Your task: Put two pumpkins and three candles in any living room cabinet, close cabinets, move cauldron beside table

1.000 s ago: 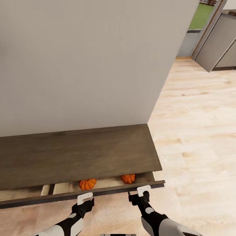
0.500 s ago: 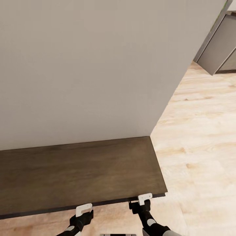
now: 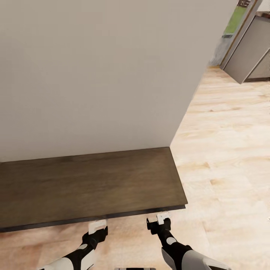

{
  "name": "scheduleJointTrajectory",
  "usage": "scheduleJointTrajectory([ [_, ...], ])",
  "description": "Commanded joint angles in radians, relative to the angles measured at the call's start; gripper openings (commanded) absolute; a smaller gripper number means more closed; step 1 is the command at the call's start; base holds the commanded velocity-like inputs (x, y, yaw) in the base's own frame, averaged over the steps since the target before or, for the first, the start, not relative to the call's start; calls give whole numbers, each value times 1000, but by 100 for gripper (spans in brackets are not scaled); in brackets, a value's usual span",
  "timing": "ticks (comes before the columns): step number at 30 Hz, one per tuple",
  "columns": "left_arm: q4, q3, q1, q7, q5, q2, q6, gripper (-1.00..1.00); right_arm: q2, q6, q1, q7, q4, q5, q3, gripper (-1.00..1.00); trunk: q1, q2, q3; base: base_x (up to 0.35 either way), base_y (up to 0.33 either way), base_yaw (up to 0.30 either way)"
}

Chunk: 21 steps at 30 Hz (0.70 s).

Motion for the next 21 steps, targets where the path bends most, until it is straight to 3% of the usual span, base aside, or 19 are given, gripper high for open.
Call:
scheduleJointTrajectory([
  [1,0,0,0,0,0,0,0,100,0,0,0,0,0,0,0,100,0,0,0,-335,0,0],
  [16,0,1,0,0,0,-3,-5,100,0,0,0,0,0,-1,0,100,0,0,0,-313,0,0],
  [21,2,1,3,0,3,-8,-84,100,0,-1,0,0,0,-1,0,100,0,0,0,-57,0,0],
])
